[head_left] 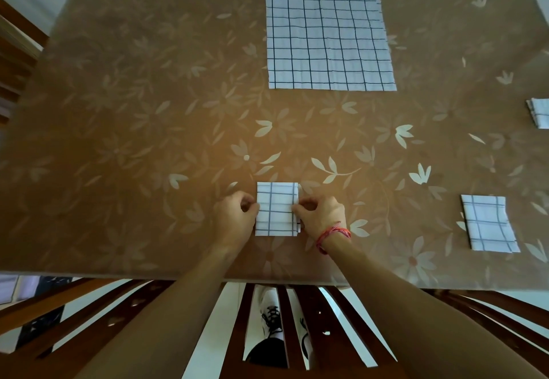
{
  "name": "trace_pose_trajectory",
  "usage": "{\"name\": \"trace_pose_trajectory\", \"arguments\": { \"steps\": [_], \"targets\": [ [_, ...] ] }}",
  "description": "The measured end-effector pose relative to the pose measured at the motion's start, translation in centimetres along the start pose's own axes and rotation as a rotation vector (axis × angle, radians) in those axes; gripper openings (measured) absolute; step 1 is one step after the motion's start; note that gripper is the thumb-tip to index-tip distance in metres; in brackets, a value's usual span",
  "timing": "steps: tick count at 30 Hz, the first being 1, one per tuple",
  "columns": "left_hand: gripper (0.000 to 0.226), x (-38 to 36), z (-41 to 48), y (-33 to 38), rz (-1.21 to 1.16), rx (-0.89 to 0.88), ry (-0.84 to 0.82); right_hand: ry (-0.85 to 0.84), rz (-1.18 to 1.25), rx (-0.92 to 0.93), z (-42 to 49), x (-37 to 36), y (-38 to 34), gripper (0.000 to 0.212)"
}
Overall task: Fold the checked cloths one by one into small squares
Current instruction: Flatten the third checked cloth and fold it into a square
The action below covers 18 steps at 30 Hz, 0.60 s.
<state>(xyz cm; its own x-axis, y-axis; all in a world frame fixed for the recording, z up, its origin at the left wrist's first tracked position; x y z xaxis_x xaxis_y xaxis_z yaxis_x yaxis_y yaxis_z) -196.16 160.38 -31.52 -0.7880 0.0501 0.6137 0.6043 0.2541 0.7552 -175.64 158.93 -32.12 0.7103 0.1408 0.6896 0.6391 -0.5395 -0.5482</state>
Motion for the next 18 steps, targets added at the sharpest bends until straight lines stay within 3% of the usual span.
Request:
{"name": "trace_pose_trajectory", "arguments": {
  "steps": [3,8,13,15,18],
  "targets": [
    [0.013,0.1,0.1,0.0,0.084,-0.227,0.025,0.076,-0.075,0.119,-0.4,0.6,-0.8,0.014],
    [0.044,-1.7,-0.1,-0.1,0.354,-0.583,-0.11,0.177,-0.347,0.588,-2.0,-1.6,-4.0,0.042],
    [0.053,-3.0,-0.7,-0.8,0.555,-0.611,-0.157,-0.098,-0.578,0.735,-2.5,-6.4,-4.8,0.065],
    [0.055,-3.4,-0.8,-1.3,0.602,-0.622,-0.172,-0.142,-0.654,0.755,-2.3,-7.5,-4.4,0.074],
    [0.055,-3.7,-0.7,-2.0,0.637,-0.624,-0.216,-0.126,-0.719,0.765,-1.7,-7.8,-3.9,0.072]
  ]
}}
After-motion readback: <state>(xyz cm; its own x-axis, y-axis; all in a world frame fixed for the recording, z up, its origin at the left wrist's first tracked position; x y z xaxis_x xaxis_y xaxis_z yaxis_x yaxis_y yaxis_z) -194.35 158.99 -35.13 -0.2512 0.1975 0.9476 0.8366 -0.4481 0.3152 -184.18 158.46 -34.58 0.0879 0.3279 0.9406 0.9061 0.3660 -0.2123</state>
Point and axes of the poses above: each hand's wrist, its own z-axis towards the middle knuckle, its own x-axis out of the back of the hand, y = z × x, the point moved 6 cm from there along z, towards the middle knuckle, and after that the axes turned 6 degrees about -z, right-handed, at the moved point
